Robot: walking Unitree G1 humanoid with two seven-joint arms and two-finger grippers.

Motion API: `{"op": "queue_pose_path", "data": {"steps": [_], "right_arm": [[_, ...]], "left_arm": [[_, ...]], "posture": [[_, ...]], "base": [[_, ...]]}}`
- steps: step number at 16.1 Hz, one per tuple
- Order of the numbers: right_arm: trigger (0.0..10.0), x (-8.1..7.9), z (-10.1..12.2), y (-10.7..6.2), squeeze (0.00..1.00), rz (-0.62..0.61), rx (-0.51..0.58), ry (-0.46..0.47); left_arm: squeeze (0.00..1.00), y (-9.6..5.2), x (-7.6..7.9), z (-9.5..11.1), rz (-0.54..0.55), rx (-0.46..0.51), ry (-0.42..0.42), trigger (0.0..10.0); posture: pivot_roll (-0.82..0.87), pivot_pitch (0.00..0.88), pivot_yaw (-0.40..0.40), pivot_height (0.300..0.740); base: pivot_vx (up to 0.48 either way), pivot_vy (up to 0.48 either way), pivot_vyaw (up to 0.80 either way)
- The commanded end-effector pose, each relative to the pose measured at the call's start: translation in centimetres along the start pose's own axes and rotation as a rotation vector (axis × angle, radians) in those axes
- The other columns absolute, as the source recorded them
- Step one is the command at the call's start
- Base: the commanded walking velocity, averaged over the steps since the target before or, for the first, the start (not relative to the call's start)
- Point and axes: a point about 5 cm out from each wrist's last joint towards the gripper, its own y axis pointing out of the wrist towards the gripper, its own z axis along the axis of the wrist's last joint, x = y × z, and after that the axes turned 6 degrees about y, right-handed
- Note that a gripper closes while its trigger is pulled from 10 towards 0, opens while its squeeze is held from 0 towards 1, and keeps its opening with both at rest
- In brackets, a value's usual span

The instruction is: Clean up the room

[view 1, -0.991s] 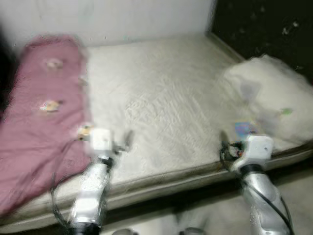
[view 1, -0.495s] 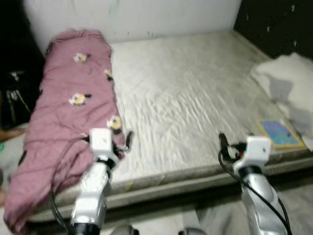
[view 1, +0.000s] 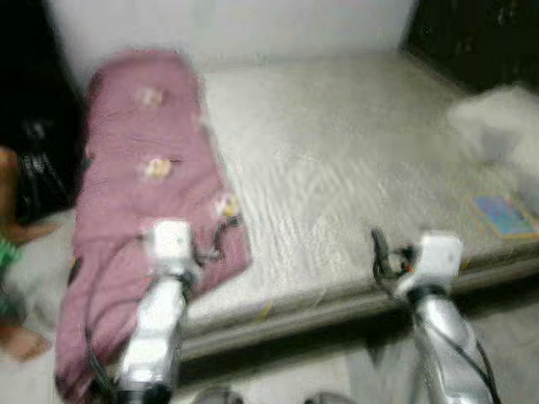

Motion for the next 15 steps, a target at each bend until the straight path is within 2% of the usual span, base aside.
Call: {"op": "queue_pose_path", "data": {"steps": [1, 3, 11, 15], "right_arm": [[10.0, -0.75, 0.58, 0.23, 0.0, 0.028, 0.027, 0.014], [10.0, -0.9, 0.52, 0.17, 0.0, 0.04, 0.023, 0.007], [10.0, -0.92, 0.59, 0.38, 0.0, 0.039, 0.023, -0.002], [10.0, -0.82, 0.74, 0.66, 0.0, 0.024, 0.028, -0.005]], "left_arm": [[0.0, -0.01, -1.04, 0.31, 0.035, 0.009, 0.024, 10.0], [0.0, -0.1, -1.09, 0.23, 0.039, 0.005, 0.024, 10.0], [0.0, -0.2, -1.1, 0.23, 0.04, 0.012, 0.041, 10.0], [0.0, -0.37, -1.06, 0.8, 0.044, 0.061, 0.067, 10.0]], "posture": [[-0.08, 0.0, 0.013, 0.74], [-0.08, 0.0, 0.01, 0.74], [-0.07, 0.0, 0.006, 0.74], [-0.07, 0.027, 0.001, 0.74]], "base": [[0.0, 0.48, 0.0], [0.0, 0.48, 0.28], [0.0, 0.48, 0.73], [0.0, 0.084, 0.0]]}}
